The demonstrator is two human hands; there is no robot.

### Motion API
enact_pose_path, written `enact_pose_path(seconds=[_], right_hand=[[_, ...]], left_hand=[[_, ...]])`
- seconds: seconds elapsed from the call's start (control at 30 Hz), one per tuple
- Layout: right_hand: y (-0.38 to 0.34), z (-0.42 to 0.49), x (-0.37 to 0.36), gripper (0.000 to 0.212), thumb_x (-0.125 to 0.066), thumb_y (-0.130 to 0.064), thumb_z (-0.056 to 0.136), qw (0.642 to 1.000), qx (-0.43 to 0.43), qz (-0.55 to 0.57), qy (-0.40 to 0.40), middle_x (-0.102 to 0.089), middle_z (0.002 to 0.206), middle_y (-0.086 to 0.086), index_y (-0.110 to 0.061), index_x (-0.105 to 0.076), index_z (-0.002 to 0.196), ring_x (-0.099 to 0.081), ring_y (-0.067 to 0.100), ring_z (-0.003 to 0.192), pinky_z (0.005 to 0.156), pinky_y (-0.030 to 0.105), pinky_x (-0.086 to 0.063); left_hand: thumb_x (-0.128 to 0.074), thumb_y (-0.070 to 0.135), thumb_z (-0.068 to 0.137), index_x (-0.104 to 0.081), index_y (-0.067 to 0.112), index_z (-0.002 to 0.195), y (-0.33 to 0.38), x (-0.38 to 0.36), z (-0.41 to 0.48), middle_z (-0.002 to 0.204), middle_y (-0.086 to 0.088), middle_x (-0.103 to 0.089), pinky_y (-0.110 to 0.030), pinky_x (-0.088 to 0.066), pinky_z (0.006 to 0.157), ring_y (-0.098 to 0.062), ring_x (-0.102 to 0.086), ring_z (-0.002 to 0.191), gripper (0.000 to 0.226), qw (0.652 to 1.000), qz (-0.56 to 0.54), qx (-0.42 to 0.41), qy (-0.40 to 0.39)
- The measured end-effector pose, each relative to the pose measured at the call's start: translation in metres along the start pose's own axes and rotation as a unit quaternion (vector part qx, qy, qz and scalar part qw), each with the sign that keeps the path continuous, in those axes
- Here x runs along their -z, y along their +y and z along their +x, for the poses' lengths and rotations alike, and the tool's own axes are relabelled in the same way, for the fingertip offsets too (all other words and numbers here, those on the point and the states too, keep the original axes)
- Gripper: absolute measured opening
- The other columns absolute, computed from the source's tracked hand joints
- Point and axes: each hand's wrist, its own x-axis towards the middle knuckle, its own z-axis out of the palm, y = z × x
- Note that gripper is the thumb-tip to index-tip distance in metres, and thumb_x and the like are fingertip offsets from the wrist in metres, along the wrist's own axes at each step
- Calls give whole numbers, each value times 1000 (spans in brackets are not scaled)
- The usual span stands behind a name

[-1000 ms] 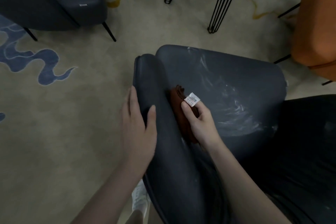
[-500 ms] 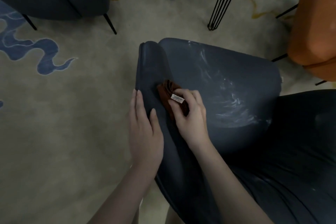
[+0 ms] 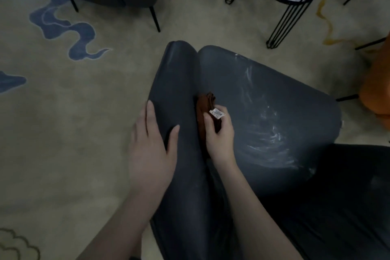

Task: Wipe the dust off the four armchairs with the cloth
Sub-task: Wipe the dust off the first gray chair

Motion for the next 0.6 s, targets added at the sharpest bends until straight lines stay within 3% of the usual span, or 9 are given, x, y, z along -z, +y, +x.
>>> enact_pose_path(seconds=[0.07,0.13,0.23,0.33,0.43,0.5,0.6], right_hand=[[14,6,2,17,-56,-22,96,999,-24,29,-24,-62,111,5,-15,-57,112,-59,10,104,92,20,-43],[24,9,4,14,-55,-16,99,996,-45,60,-40,-63,103,-4,-10,-57,111,-59,-2,97,85,14,-43],[39,16,3,15,-53,-10,100,991,-70,92,-60,-60,98,-12,-24,-55,103,-55,-14,84,79,7,-41],[61,23,-5,14,-54,-12,100,988,-91,102,-77,-64,106,0,-26,-55,104,-60,4,98,89,20,-48],[89,25,-19,10,-56,-15,99,985,-117,96,-84,-64,112,14,-24,-56,104,-61,25,104,94,38,-48],[109,25,-29,9,-58,-17,98,980,-141,98,-96,-66,110,13,-23,-57,106,-62,30,105,95,45,-50],[138,26,-41,9,-61,-19,97,972,-183,85,-121,-69,103,7,-23,-58,105,-65,26,100,93,50,-52]], left_hand=[[-40,48,97,-27,4,152,1,-3,1,147,-19,-43,-44,-45,101,-33,-44,130,72,1000,7,-2,4],[-39,50,97,-26,6,153,1,-5,1,147,-18,-42,-40,-42,103,-31,-43,132,73,1000,5,5,0],[-46,50,98,-23,11,155,3,-3,0,152,-11,-39,-31,-34,104,-26,-40,136,73,1000,-16,19,1],[-49,48,96,-24,13,155,2,-2,0,156,-4,-34,-25,-27,107,-21,-35,140,73,1000,-22,14,7],[-43,54,95,-25,15,155,1,-2,0,156,-2,-34,-26,-29,108,-18,-37,138,73,1000,-5,6,12],[-44,53,96,-25,17,155,2,-2,1,155,-2,-36,-22,-26,108,-16,-37,136,72,1000,-3,12,10],[-43,54,95,-27,16,154,-1,-3,1,153,-2,-37,-4,-14,107,-14,-35,137,72,1000,0,10,8]])
